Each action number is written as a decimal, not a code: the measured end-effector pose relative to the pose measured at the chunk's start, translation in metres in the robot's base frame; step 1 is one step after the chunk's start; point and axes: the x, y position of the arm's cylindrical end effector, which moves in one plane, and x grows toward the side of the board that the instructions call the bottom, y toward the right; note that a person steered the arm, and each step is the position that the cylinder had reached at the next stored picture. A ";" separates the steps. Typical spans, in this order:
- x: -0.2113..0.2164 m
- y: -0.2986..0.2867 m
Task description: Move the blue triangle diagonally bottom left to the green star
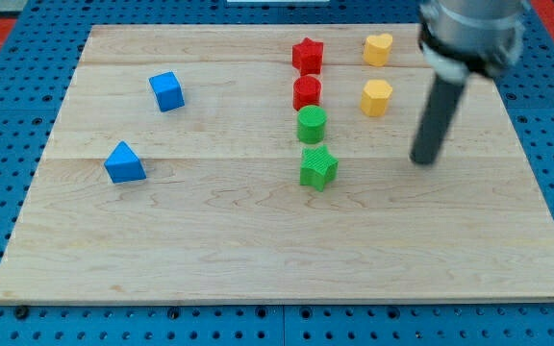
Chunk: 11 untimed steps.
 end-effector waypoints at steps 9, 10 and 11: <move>-0.064 -0.293; -0.020 -0.263; 0.028 -0.222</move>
